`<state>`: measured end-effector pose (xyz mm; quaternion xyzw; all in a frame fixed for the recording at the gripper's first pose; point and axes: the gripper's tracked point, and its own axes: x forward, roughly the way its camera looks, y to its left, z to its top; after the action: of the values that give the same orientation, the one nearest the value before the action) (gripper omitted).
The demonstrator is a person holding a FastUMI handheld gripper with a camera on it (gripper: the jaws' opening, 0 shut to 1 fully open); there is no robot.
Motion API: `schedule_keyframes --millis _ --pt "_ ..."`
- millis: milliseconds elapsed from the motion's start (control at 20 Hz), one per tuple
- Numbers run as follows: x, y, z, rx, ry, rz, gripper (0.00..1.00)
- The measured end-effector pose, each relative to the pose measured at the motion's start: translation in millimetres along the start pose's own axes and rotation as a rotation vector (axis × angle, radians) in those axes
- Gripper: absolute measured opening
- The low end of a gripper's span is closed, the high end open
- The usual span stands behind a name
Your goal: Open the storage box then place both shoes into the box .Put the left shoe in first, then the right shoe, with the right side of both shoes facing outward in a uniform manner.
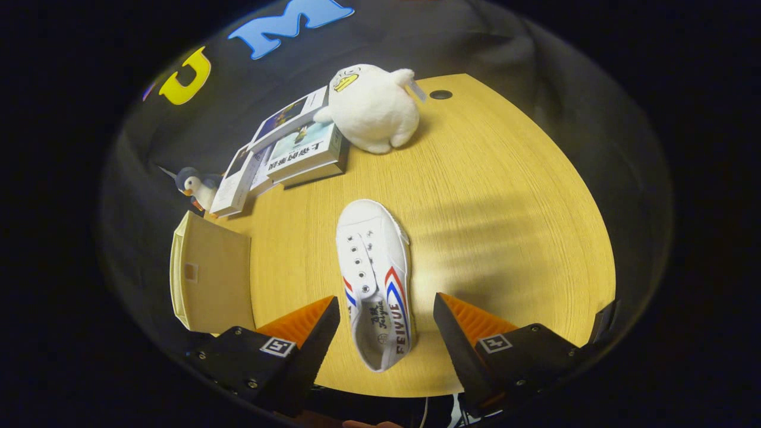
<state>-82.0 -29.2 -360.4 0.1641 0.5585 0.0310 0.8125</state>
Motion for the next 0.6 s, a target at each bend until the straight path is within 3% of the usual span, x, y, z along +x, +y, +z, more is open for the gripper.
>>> schedule_keyframes --millis 150,200,250,500,550,600 --pt "21.6 -11.5 -11.7 -0.089 0.037 -0.029 0.94" --pt "29.9 -13.4 -14.9 -0.105 0.052 -0.033 0.83" --pt "31.6 -16.4 -18.2 -0.121 0.068 -0.036 0.81" --pt "58.3 -20.4 -13.3 -0.216 0.086 -0.069 0.81" --pt "61.8 -13.2 -13.3 -0.22 0.094 -0.036 0.81" --pt "62.4 -6.9 -13.7 -0.217 0.104 -0.003 0.72"
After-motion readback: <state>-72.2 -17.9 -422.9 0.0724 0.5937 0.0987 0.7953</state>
